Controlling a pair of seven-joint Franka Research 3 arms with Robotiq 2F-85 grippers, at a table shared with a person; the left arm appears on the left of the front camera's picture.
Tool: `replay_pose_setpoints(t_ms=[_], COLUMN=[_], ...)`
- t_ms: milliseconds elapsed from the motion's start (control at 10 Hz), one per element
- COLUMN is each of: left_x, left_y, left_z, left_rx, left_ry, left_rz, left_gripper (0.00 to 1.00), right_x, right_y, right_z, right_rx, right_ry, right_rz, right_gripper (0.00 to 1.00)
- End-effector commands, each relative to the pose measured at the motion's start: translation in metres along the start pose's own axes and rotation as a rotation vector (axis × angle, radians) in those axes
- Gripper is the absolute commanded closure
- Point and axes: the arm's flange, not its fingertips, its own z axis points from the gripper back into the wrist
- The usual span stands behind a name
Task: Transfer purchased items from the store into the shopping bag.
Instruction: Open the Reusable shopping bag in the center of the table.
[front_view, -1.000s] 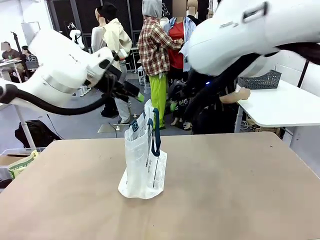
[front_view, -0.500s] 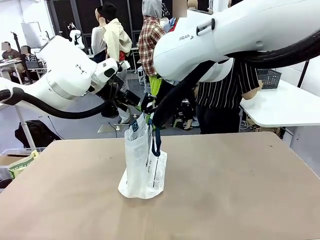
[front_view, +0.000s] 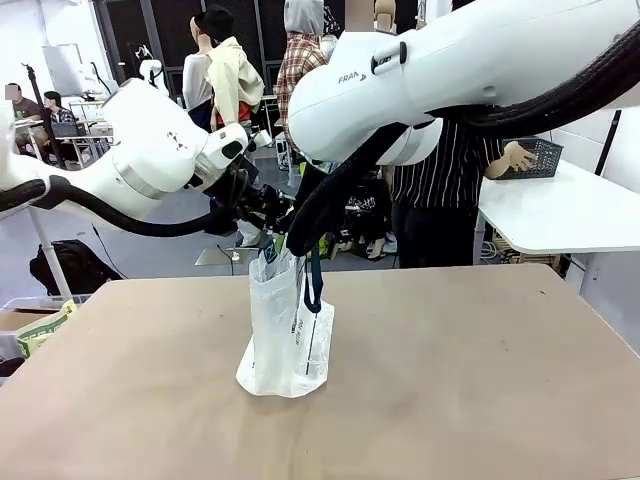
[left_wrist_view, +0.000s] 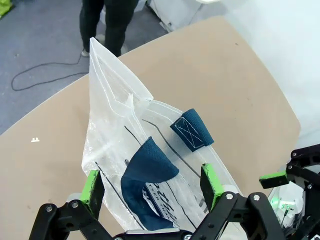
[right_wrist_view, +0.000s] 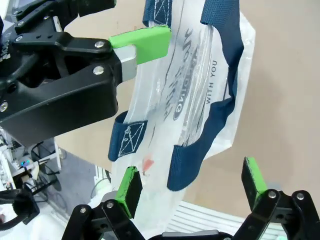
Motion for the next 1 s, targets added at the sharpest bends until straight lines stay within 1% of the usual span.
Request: replay_pose_setpoints(t_ms=[0,100,200,300,400,500,700,800,900], left_x=[0.014,0.010,0.007,0.006,0.007,0.008,0.004,0.004,0.002], left_y=[0.007,0.004,0.001,0.001,0.003,0.003,-0.001,-0.001,0.002], left_z=[-0.004,-0.005,-0.008,-0.009,-0.010,-0.009,-0.009,-0.009,-0.007], left_rx=[0.005,-0.011,-0.013,-0.008,0.010,0.011,0.018,0.013,0.004], left_ry=[0.039,0.052,0.073,0.090,0.090,0.084,0.111,0.108,0.106], left_rz=[0.032,0.024,0.029,0.036,0.044,0.055,0.057,0.057,0.065], left_gripper=[0.00,0.00,0.00,0.00,0.17,0.37,0.76,0.96,1.00], right_x=[0.013,0.014,0.015,0.016,0.018,0.021,0.023,0.024,0.023], right_y=[0.002,0.001,0.000,0.000,-0.001,-0.002,0.001,0.003,0.002], right_z=[-0.006,-0.011,-0.013,-0.016,-0.016,-0.017,-0.021,-0.022,-0.021], right_rx=[-0.026,-0.038,-0.042,-0.059,-0.062,-0.066,-0.055,-0.064,-0.063], right_ry=[0.019,0.015,0.030,0.028,0.036,0.034,0.049,0.044,0.050], right_rz=[-0.021,-0.035,-0.030,-0.011,0.005,0.005,0.014,0.015,0.020], right_gripper=[0.00,0.00,0.05,0.21,0.41,0.60,0.99,1.00,1.00])
